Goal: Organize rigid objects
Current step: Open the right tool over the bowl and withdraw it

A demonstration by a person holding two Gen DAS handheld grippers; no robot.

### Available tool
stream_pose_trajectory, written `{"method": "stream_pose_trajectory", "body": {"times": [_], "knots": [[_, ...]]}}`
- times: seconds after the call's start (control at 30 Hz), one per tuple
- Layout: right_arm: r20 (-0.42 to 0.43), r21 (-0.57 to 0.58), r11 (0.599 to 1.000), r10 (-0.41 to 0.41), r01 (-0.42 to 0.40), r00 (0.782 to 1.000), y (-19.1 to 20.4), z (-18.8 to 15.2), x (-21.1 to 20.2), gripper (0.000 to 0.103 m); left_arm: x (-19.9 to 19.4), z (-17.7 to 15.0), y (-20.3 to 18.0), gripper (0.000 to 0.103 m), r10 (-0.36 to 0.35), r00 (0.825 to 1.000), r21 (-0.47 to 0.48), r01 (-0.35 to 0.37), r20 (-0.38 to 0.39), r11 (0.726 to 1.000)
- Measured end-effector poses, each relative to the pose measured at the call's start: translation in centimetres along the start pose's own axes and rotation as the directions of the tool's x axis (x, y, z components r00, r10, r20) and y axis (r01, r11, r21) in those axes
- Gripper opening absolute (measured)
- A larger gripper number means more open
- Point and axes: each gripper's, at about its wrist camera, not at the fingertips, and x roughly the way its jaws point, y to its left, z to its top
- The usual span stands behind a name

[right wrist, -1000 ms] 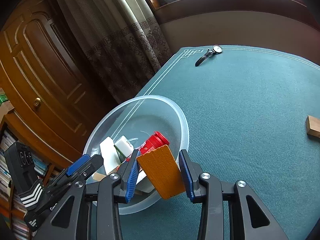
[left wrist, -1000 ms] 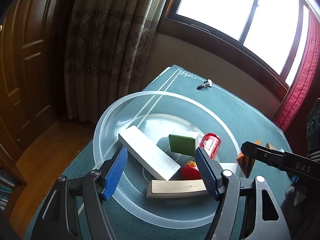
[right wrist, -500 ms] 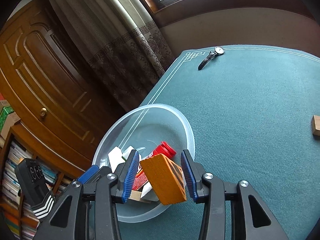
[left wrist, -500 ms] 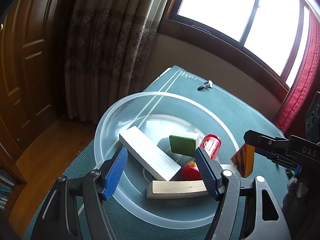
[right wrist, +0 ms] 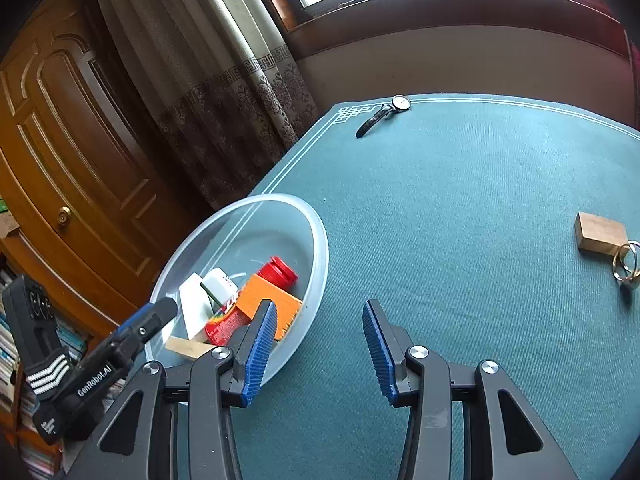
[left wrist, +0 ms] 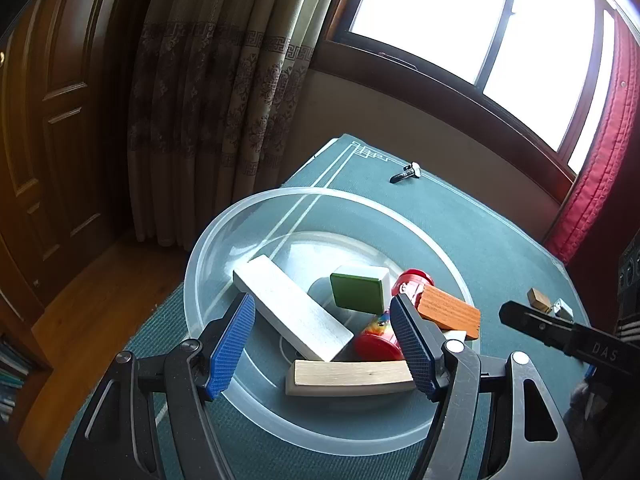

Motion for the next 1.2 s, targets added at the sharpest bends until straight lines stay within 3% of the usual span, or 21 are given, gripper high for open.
{"method": "stream_pose_trajectory", "body": {"times": [0.1, 0.37, 0.5, 0.73, 1.0, 1.2], "knots": [[-0.011, 0.010, 1.000, -0.010, 0.010, 1.000, -0.5, -0.7, 0.1, 0.048, 0.0, 0.0, 0.0, 0.076, -0.002, 1.000, -0.001, 0.002, 0.000, 1.000], [-0.007, 0.020, 1.000, -0.015, 0.015, 1.000, -0.8, -0.8, -0.2, 0.048, 0.0, -0.1, -0.8, 0.077, -0.015, 1.000, 0.021, 0.015, -0.006, 1.000], [-0.010, 0.028, 0.999, -0.033, 0.033, 0.999, -1.1, -1.3, 0.0, 0.057, -0.1, -0.2, -1.0, 0.077, -0.015, 1.000, 0.022, 0.016, -0.005, 1.000], [-0.024, 0.064, 0.994, -0.083, 0.084, 0.996, -3.8, -3.2, -0.8, 0.059, -0.3, -0.4, -1.5, 0.079, -0.021, 1.000, 0.029, 0.021, -0.006, 0.999], [0.025, 0.108, 0.974, -0.204, 0.200, 0.979, -7.7, -5.0, -4.6, 0.065, -0.5, -0.5, -3.3, 0.079, -0.035, 0.999, 0.058, 0.036, -0.013, 0.998], [0.061, 0.177, 0.941, -0.305, 0.290, 0.950, -11.6, -6.2, -7.9, 0.078, -0.7, -0.5, -5.1, 0.080, -0.050, 0.999, 0.091, 0.051, -0.020, 0.995]]}}
